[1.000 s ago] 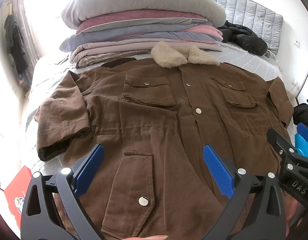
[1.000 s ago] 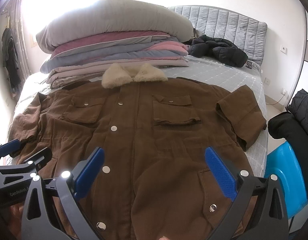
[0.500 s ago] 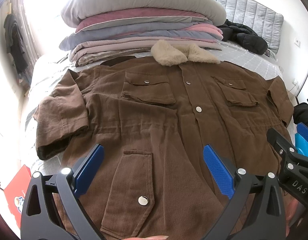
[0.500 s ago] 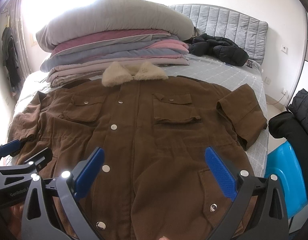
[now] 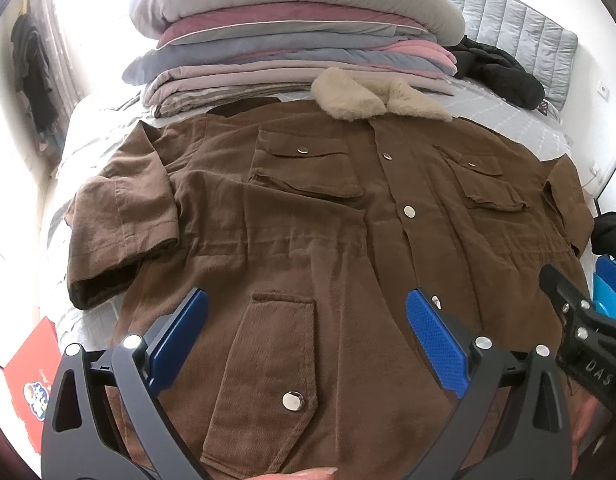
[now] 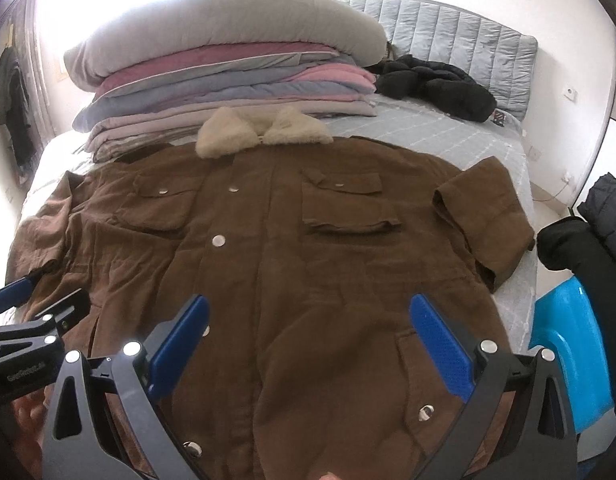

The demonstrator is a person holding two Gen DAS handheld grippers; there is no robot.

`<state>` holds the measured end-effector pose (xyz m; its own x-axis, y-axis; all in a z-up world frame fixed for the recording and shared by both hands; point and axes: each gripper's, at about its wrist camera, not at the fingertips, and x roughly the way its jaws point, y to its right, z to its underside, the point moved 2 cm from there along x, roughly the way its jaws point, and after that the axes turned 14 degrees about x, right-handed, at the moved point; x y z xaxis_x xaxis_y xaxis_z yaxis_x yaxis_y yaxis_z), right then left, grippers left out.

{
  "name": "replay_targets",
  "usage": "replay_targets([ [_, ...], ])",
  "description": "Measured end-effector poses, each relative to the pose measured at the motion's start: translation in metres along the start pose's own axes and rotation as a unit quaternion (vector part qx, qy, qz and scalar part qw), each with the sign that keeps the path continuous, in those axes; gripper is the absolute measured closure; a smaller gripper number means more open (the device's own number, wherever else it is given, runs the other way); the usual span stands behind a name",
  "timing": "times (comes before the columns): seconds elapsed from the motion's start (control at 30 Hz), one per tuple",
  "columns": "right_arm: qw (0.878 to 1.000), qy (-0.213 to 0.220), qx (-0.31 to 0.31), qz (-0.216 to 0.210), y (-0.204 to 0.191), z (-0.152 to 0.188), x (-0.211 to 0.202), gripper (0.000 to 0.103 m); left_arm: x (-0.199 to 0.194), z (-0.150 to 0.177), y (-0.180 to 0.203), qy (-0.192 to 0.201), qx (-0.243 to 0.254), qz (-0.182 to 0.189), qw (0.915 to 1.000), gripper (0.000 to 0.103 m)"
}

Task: Fold large clothes
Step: 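Move the right gripper to the jacket sleeve cuff and close on it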

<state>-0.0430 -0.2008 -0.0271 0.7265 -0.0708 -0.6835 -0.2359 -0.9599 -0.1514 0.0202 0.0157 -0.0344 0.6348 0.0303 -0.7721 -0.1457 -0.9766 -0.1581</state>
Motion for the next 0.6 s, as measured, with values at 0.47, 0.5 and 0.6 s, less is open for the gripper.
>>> replay_targets([
  [0.47,0.997,0.053,-0.030,0.047,0.043,-0.044,-0.006,0.006,-0.004,-0.005,-0.010,-0.003,-0.021,0.016,0.9997,0.007],
  [0.5,0.997,0.055,-0.029,0.054,0.057,-0.054,-0.003,0.006,-0.002,-0.004,-0.011,-0.008,-0.024,0.017,0.9995,0.007],
  [0.6,0.996,0.036,0.002,0.077,0.101,-0.078,0.016,0.006,0.002,-0.003,-0.015,-0.015,-0.032,0.023,0.9991,0.007],
])
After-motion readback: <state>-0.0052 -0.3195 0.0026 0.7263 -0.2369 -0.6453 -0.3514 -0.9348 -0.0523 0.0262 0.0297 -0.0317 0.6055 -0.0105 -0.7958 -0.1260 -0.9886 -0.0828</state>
